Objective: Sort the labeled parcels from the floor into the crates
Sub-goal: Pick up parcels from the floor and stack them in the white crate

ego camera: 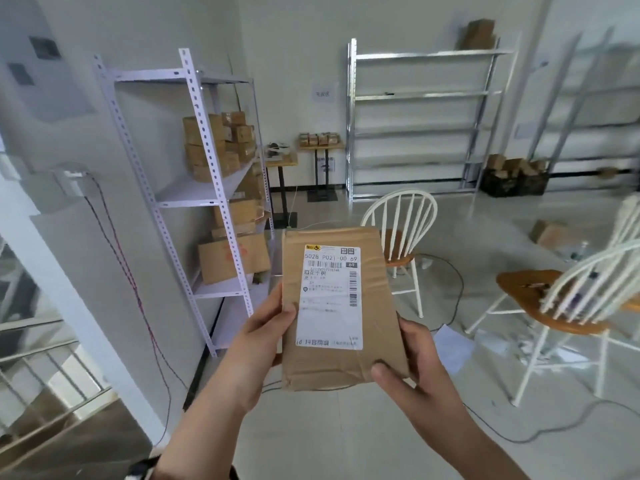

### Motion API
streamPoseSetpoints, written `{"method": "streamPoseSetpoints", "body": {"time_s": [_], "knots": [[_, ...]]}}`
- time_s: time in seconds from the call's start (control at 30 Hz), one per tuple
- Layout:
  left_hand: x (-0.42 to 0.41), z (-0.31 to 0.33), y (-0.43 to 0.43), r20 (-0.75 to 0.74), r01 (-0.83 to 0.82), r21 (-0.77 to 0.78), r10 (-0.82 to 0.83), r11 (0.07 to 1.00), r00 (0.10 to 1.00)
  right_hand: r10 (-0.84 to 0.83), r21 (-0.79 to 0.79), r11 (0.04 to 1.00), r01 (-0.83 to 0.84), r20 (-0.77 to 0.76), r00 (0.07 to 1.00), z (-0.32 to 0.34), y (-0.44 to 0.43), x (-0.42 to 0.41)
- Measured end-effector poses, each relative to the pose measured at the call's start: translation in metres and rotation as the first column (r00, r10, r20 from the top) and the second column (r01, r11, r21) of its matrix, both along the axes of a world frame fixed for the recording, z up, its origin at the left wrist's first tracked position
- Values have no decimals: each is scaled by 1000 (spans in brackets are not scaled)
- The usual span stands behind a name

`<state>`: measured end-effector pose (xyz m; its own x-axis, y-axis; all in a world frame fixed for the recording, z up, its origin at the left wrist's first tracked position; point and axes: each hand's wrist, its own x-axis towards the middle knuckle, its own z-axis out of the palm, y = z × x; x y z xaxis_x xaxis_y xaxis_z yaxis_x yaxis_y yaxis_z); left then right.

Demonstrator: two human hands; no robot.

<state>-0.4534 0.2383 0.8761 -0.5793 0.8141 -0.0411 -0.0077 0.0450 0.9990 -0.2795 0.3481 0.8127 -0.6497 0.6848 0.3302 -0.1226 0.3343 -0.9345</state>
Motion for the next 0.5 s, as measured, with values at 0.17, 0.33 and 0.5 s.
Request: {"method": "streamPoseSetpoints", "body": {"time_s": [0.17, 0.33, 0.5], "knots": [[-1, 10, 20, -34, 134, -1, -134, 991, 990, -161, 17, 987, 162, -53, 986, 12, -16, 17], [24, 15, 48, -23, 378, 3, -377, 926, 926, -448, -13, 894, 448, -69, 891, 11, -49, 54], [91, 11, 67, -6, 654, 12, -654, 757, 757, -697, -10, 716, 698, -61, 714, 7, -95, 116]]}}
